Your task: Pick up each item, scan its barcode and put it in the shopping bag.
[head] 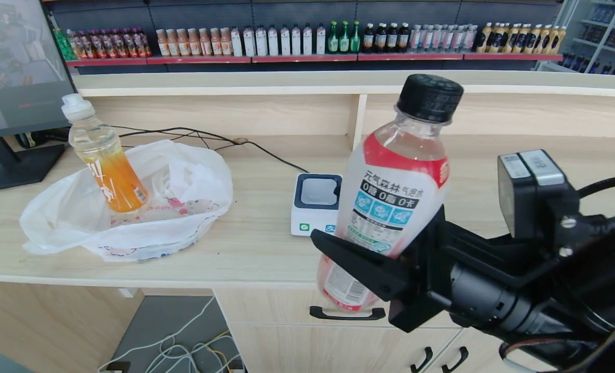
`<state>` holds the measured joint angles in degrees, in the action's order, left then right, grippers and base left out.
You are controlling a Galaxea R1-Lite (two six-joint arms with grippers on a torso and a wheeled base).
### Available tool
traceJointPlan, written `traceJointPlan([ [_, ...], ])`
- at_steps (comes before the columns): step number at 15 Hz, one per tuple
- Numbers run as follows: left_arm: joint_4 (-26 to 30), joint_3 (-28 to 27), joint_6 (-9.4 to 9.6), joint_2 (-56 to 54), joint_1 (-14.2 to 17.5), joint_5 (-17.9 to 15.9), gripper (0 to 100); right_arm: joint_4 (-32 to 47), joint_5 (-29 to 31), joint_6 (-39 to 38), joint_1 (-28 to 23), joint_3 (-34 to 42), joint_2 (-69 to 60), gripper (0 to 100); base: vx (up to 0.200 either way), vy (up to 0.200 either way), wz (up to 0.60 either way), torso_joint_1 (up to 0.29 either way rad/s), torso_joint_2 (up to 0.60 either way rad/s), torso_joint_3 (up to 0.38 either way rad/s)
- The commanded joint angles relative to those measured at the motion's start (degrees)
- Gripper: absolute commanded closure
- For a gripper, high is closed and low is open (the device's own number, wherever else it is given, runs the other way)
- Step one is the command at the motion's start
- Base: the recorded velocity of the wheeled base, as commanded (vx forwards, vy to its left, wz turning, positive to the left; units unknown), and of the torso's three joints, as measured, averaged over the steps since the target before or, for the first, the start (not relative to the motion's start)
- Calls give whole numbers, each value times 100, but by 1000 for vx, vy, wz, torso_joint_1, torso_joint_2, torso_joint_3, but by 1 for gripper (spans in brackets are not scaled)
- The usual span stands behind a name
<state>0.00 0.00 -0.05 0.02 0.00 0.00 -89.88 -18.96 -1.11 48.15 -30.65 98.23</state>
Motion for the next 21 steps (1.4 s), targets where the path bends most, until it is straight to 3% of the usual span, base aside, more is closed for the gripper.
traceJointPlan([
  [1, 0, 0, -4, -2, 0, 0, 0, -12, -12, 673, -254, -495, 689, 100, 0, 0, 0, 0, 0, 0],
  [9, 0, 0, -4, -2, 0, 0, 0, 23, -99, 2994, -553, -2094, 1409, 100, 0, 0, 0, 0, 0, 0],
  [14, 0, 0, 5, -2, 0, 0, 0, 23, -1093, 4338, -922, -2516, 1726, 100, 0, 0, 0, 0, 0, 0],
  [21, 0, 0, -4, -2, 0, 0, 0, 76, -1980, 5156, -1098, -3299, 2271, 100, 0, 0, 0, 0, 0, 0],
])
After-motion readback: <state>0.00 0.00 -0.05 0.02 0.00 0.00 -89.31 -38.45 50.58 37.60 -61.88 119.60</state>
